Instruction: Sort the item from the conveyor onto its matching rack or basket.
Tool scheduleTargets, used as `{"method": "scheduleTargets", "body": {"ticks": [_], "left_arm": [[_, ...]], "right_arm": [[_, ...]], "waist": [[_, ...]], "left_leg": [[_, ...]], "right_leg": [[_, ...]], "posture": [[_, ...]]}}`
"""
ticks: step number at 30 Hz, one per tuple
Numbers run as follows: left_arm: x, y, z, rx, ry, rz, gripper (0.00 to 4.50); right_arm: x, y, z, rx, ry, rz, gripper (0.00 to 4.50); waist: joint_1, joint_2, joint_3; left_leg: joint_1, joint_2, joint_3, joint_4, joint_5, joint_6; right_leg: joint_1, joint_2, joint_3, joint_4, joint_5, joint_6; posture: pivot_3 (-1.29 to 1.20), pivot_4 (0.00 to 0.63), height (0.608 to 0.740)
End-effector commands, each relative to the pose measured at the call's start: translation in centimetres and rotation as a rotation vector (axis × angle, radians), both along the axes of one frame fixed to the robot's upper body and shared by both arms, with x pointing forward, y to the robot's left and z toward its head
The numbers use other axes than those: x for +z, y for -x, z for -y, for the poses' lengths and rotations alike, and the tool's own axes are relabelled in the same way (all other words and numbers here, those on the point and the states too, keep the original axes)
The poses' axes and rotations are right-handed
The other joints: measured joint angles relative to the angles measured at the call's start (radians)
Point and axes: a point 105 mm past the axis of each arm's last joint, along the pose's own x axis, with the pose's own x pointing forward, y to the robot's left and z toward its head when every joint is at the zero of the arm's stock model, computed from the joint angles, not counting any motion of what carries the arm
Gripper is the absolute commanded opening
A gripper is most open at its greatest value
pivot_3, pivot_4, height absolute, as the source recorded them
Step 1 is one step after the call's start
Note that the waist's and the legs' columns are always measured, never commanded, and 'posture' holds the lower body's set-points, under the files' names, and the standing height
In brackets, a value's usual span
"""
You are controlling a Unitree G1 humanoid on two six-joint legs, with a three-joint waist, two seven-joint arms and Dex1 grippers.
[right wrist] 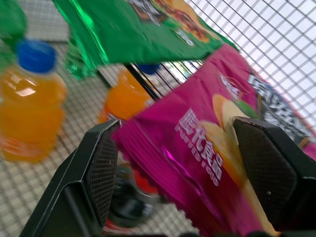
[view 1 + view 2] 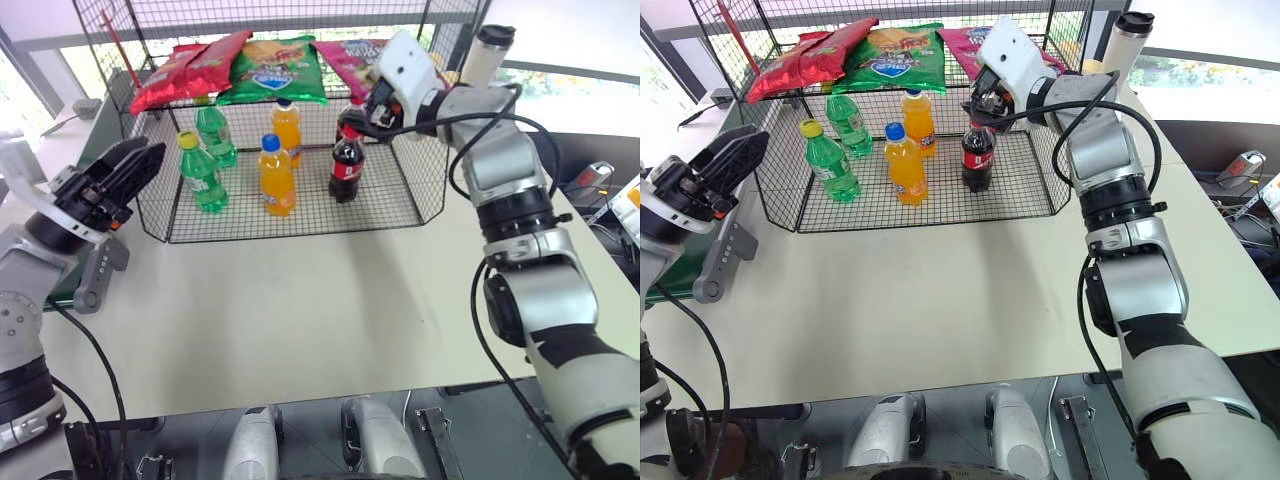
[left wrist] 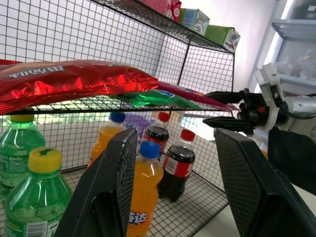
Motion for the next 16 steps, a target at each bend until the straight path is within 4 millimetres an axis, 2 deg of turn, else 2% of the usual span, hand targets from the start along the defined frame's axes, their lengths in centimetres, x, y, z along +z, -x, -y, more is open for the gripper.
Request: {"method": "scheduleTargets", "body": {"ticks": [1, 3, 5, 8, 11, 14, 16], "left_arm": [[0.6, 0.6, 0.3, 0.005, -0.023, 0.033, 2.55], [0.4, 0.7, 0.2, 0.023, -0.024, 0.013, 2.55], [0.0, 0.7, 0.3, 0.04, -0.051, -0.018, 2.55], [-0.5, 0.9, 0.7, 0.055, -0.081, -0.056, 2.55], [-1.5, 1.6, 2.0, 0.037, -0.131, -0.099, 2.55], [-3.1, 2.5, 3.1, 0.033, -0.163, -0.164, 2.55], [-4.1, 3.3, 3.9, 0.016, -0.184, -0.195, 2.55]], "right_arm": [[3.4, 2.8, -0.9, 0.153, -0.149, 0.046, 3.71], [4.8, 4.6, -0.5, 0.233, -0.223, 0.088, 3.71], [6.2, 6.9, 1.0, 0.302, -0.301, 0.17, 3.71], [6.9, 9.1, 2.9, 0.33, -0.367, 0.211, 3.71], [7.3, 11.8, 4.8, 0.384, -0.483, 0.168, 3.71], [5.6, 14.3, 6.3, 0.444, -0.582, 0.003, 3.71], [2.9, 15.4, 6.6, 0.452, -0.593, -0.14, 3.71]], "waist": [[0.001, 0.0, 0.0], [0.003, 0.0, 0.0], [0.007, 0.0, 0.0], [0.01, 0.0, 0.0], [0.006, 0.0, 0.0], [0.006, 0.0, 0.0], [0.006, 0.0, 0.0]], "left_leg": [[0.0, 0.0, 0.0, 0.0, 0.0, 0.0], [0.0, 0.0, 0.0, 0.0, 0.0, 0.0], [0.0, 0.0, -0.001, 0.0, 0.0, 0.0], [-0.001, 0.0, -0.001, 0.0, 0.0, 0.0], [-0.001, 0.0, -0.001, 0.0, 0.0, 0.0], [0.0, 0.0, -0.001, 0.0, 0.0, 0.0], [0.0, 0.0, -0.001, -0.001, 0.0, 0.0]], "right_leg": [[0.0, 0.0, 0.0, 0.0, 0.0, 0.0], [0.0, 0.0, 0.0, 0.0, 0.0, 0.0], [0.0, 0.0, -0.001, 0.0, 0.0, 0.0], [0.0, -0.001, -0.002, -0.001, 0.0, 0.0], [0.001, -0.001, -0.002, -0.001, 0.0, 0.0], [0.001, -0.001, -0.002, -0.001, 0.0, 0.0], [0.001, -0.001, -0.001, -0.001, -0.001, -0.001]], "posture": [[0.0, 0.15, 0.74], [0.0, 0.15, 0.74], [0.0, 0.15, 0.74], [0.0, 0.15, 0.74], [0.0, 0.15, 0.74], [0.0, 0.15, 0.74], [0.0, 0.15, 0.74]]}}
